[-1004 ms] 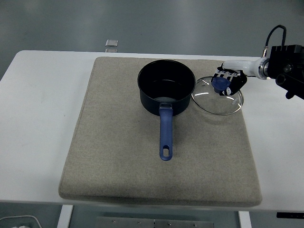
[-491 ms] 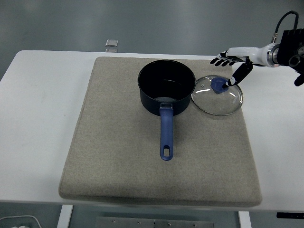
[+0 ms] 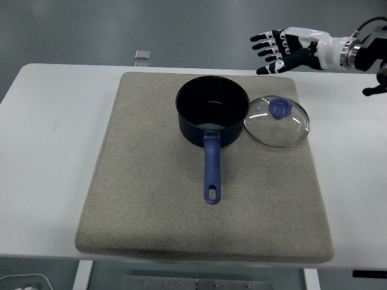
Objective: Lift the pot lid and place it to the right of the pot.
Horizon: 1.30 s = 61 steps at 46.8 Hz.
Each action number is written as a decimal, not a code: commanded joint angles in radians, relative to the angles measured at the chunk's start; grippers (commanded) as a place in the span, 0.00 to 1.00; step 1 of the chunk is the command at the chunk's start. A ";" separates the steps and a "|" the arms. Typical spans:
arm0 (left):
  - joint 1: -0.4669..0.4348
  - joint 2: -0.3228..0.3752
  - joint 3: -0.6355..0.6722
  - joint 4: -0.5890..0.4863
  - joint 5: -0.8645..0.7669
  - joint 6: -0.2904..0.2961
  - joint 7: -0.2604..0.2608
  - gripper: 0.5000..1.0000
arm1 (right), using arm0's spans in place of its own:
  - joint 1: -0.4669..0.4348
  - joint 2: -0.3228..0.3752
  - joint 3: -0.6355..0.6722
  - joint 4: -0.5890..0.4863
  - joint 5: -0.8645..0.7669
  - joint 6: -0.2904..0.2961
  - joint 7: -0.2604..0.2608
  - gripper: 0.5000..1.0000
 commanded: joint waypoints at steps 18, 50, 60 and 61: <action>0.000 0.000 0.000 0.000 0.000 0.000 0.000 1.00 | -0.113 0.015 0.058 -0.050 0.517 -0.004 0.000 0.80; 0.000 0.000 0.000 0.000 0.000 0.000 0.000 1.00 | -0.184 0.069 0.141 -0.151 0.747 -0.104 -0.011 0.81; 0.000 0.000 0.000 0.000 0.000 0.000 -0.001 1.00 | -0.199 0.078 0.135 -0.150 0.730 -0.101 -0.006 0.81; 0.000 0.000 0.000 0.000 0.000 0.000 0.000 1.00 | -0.201 0.077 0.135 -0.151 0.730 -0.101 -0.006 0.81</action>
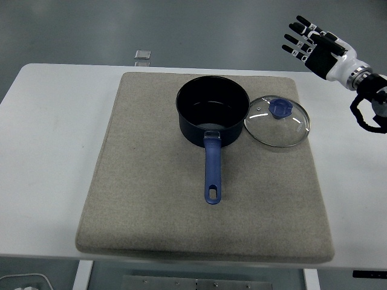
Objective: Lift the pot lid and place it to the right of the pot.
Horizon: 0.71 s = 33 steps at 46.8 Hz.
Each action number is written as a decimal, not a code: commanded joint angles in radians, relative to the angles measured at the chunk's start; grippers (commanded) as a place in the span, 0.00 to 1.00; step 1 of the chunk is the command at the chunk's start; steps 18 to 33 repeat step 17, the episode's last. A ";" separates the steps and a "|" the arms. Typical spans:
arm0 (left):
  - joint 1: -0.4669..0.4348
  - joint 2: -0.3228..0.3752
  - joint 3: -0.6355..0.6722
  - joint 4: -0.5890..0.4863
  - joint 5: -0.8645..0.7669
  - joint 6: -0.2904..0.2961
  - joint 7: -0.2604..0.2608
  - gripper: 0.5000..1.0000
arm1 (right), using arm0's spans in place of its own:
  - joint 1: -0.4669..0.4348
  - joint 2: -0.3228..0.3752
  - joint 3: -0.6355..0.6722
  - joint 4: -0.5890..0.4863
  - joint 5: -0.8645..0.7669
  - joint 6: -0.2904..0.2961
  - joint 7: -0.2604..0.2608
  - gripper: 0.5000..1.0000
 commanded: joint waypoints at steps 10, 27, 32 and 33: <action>0.000 0.000 0.000 0.000 0.000 0.000 0.001 1.00 | -0.014 0.004 -0.006 0.001 -0.021 0.019 0.002 0.81; 0.000 0.000 0.000 0.000 0.000 0.000 -0.001 1.00 | -0.014 0.002 -0.004 0.001 -0.038 0.019 0.003 0.81; 0.000 0.000 0.000 0.000 0.000 0.000 -0.001 1.00 | -0.014 0.002 -0.004 0.001 -0.038 0.019 0.003 0.81; 0.000 0.000 0.000 0.000 0.000 0.000 -0.001 1.00 | -0.014 0.002 -0.004 0.001 -0.038 0.019 0.003 0.81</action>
